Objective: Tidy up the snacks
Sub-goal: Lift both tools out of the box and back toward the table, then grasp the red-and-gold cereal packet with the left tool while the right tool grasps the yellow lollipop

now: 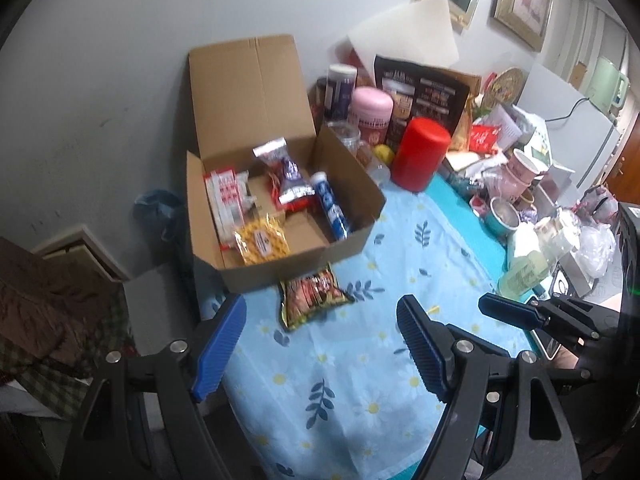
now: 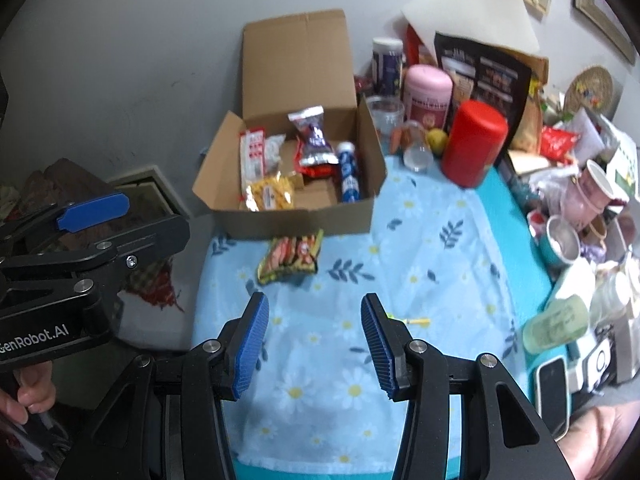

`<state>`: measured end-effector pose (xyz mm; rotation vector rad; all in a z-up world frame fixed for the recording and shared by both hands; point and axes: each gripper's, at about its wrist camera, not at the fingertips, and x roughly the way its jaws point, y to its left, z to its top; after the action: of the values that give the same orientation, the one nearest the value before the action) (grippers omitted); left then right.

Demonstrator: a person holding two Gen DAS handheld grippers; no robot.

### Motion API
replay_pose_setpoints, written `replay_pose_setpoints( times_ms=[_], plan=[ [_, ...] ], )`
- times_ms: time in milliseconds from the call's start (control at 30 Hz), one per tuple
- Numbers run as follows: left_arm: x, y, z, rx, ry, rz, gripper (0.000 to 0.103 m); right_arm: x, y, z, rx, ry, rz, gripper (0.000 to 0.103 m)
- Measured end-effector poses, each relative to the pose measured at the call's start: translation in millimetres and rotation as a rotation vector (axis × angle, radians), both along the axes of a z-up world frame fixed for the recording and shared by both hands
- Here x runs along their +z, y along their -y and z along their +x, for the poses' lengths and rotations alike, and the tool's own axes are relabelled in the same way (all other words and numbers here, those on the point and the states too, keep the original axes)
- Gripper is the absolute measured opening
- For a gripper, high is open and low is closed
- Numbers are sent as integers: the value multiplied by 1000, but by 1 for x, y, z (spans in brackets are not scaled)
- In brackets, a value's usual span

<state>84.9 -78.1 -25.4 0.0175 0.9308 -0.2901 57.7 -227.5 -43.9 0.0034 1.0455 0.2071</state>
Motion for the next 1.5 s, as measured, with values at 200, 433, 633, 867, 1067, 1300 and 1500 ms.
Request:
replay_pose_setpoints(
  times_ms=[200,433,633,867,1067,1300,1500],
  plan=[
    [-27,9,12,2,-50,-7,78,-27,12,3,-8,-36,-12,48],
    [-63,21,38,24,-113,11,78,-61,34,14,-18,-75,-17,55],
    [-92,34,62,49,-162,52,78,-94,60,26,-58,-110,14,64],
    [-117,46,91,89,-195,48,78,-126,81,43,-76,-159,32,69],
    [-146,53,116,114,-227,94,78,-148,92,58,-63,-194,35,69],
    [-178,57,131,126,-271,170,78,-160,111,63,-112,-206,61,75],
    [-203,56,139,98,-337,169,78,-163,110,66,-105,-213,49,75]
  ],
)
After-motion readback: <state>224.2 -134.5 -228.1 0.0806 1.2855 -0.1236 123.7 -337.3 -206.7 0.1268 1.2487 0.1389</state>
